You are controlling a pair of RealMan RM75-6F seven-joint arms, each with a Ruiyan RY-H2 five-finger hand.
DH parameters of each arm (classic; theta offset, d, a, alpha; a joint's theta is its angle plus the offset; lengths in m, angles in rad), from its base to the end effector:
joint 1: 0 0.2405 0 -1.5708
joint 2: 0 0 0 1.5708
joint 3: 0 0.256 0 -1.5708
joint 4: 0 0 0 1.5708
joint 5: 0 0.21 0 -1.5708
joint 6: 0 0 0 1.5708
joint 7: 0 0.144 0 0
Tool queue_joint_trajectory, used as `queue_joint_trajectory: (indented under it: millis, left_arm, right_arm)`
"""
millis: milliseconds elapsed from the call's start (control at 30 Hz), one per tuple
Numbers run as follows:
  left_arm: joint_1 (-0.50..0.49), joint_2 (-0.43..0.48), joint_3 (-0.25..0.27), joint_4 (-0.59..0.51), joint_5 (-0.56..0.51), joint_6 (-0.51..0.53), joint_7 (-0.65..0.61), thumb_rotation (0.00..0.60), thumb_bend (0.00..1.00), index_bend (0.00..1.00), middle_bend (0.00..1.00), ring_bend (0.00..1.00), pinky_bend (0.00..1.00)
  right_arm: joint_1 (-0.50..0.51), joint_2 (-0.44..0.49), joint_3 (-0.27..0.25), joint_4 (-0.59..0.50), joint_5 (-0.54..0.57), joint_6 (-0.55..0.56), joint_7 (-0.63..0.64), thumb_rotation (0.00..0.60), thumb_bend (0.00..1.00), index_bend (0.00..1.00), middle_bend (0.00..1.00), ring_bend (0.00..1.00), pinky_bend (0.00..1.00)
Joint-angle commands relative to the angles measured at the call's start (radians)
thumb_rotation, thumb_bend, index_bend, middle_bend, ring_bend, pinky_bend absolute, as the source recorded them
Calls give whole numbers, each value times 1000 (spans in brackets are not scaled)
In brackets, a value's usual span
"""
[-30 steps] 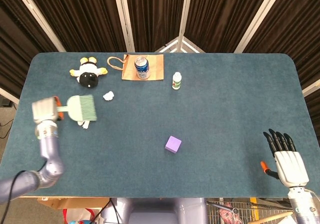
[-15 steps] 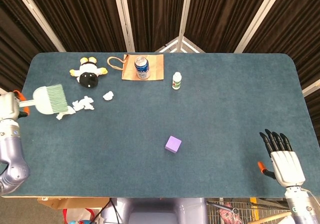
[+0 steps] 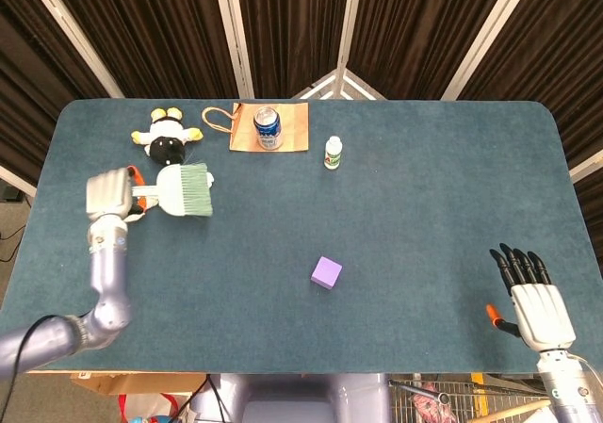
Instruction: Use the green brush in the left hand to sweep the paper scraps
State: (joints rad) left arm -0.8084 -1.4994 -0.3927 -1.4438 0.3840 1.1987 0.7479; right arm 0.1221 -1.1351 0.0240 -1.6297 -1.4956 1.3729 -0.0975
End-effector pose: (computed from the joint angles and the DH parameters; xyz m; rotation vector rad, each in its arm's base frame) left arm -0.1932 0.4050 0.0638 -1.2311 -1.0808 -0.6023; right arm -0.3079 -0.1854 0.1340 1.5084 -0.9312 0.7997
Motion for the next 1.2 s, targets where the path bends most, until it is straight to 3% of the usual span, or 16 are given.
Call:
queue_joint_trajectory:
  millis: [33, 467, 733, 967, 1200]
  left_arm:
    - [-84, -96, -37, 123, -54, -15, 49, 600, 747, 776, 1000, 1000, 1000]
    - [-208, -270, -87, 483, -145, -167, 98, 600, 747, 776, 1000, 1000, 1000]
    - [-244, -355, -96, 633, -147, -262, 87, 600, 747, 776, 1000, 1000, 1000]
    - [-189, -324, -49, 606, -125, -209, 140, 600, 747, 779, 1000, 1000, 1000]
    - [-50, -171, -6, 415, -157, -105, 198, 600, 749, 780, 1000, 1000, 1000]
  right_arm:
    - [1, 1, 3, 0, 7, -3, 8, 600, 321, 0, 0, 0, 12]
    - [0, 7, 4, -8, 12, -4, 33, 600, 321, 0, 0, 0, 12]
    - [4, 3, 6, -8, 20, -12, 29, 600, 321, 0, 0, 0, 12]
    - [-2, 10, 4, -10, 12, 0, 39, 600, 321, 0, 0, 0, 12]
    - [-1, 14, 1, -13, -8, 8, 59, 600, 322, 0, 0, 0, 12]
